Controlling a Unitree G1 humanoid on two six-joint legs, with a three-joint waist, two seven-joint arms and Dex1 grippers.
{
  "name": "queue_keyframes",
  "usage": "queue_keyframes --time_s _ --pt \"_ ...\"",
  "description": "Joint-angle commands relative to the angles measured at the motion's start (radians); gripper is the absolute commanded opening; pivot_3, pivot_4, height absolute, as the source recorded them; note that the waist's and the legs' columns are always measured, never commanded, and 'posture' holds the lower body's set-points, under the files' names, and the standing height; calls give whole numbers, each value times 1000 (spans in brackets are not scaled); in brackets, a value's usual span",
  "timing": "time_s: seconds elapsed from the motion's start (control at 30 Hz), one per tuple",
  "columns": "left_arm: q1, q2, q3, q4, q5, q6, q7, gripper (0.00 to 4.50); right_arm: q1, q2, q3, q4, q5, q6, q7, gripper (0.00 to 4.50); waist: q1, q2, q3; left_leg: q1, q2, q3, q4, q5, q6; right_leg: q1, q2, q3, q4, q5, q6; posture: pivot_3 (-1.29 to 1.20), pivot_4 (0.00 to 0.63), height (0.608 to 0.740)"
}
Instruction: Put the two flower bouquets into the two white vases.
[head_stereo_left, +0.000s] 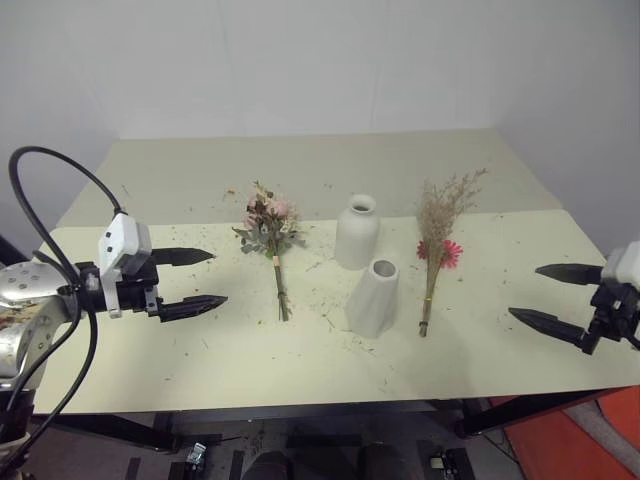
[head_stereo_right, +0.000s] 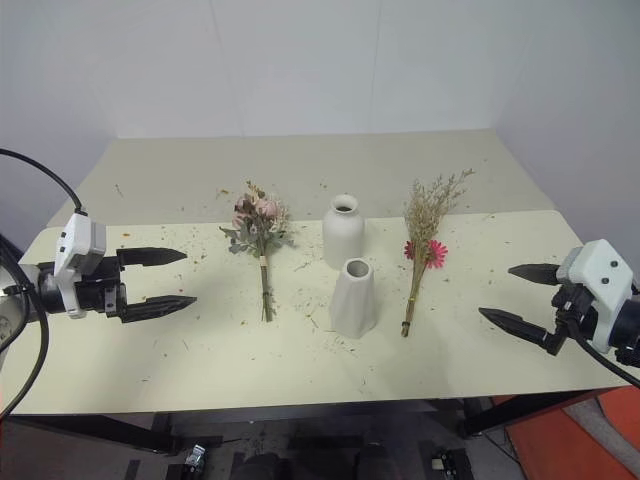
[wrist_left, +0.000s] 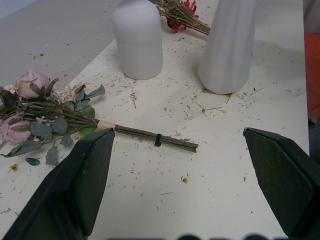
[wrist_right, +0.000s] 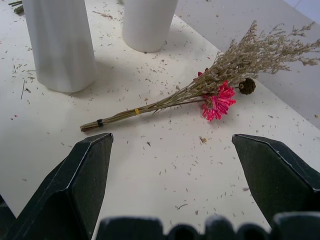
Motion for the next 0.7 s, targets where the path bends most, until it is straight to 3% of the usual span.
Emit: queue_keyframes --time_s 0.03,0.33,0.47,0.7 --pt "3 3 44 -12 -19 -13 -2 4481 -24 -10 -15 6 10 -26 0 4500 2 0 0 0 0 0 0 0 0 0 0 0 0 0 0 0 150 740" --pt "21 18 47 -27 -16 28 19 4481 -72 -10 21 7 8 -20 -9 4500 3 0 0 0 0 0 0 0 0 0 0 0 0 0 0 0 150 740" --pt "-30 41 -10 -33 -2 127 61 4481 -119 -17 73 -4 -6 -1 -42 4500 2 0 0 0 0 0 0 0 0 0 0 0 1 0 0 0 150 740" --pt "-97 31 -65 -24 24 122 70 4481 -183 -26 132 -2 3 38 -64 4500 4 0 0 -1 0 0 0 0 0 -2 0 0 0 0 0 0 150 740"
